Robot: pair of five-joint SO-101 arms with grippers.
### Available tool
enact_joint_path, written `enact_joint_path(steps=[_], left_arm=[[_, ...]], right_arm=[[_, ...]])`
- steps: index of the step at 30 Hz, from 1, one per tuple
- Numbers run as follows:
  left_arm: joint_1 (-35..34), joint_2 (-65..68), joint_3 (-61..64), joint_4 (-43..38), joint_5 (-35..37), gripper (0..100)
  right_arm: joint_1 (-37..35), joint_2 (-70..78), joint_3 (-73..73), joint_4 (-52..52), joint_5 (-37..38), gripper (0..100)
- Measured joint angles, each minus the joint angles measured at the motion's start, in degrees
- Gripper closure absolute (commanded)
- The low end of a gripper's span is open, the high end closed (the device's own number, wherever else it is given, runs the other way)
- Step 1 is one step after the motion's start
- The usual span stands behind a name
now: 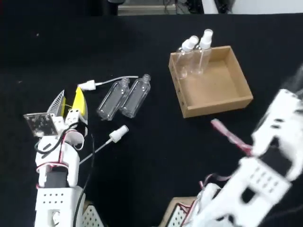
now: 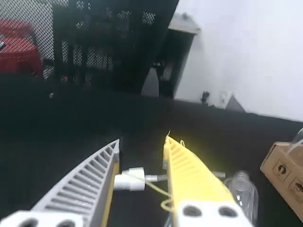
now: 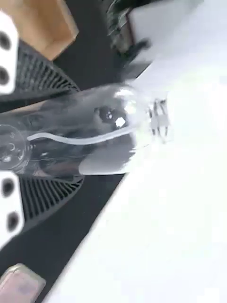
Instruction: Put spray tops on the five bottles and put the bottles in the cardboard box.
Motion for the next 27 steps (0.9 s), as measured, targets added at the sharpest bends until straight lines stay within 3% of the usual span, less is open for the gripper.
enact_joint_path(steps=[12, 27], left_arm=[[0.6, -0.2, 0.2, 11.1, 0.0, 85], [0.6, -0.2, 0.2, 11.1, 0.0, 85]], right_arm=[[11.2, 46.4, -4.9, -29.4, -0.1, 98.8], [14.8, 71.9, -1.8, -73.4, -0.1, 98.8]])
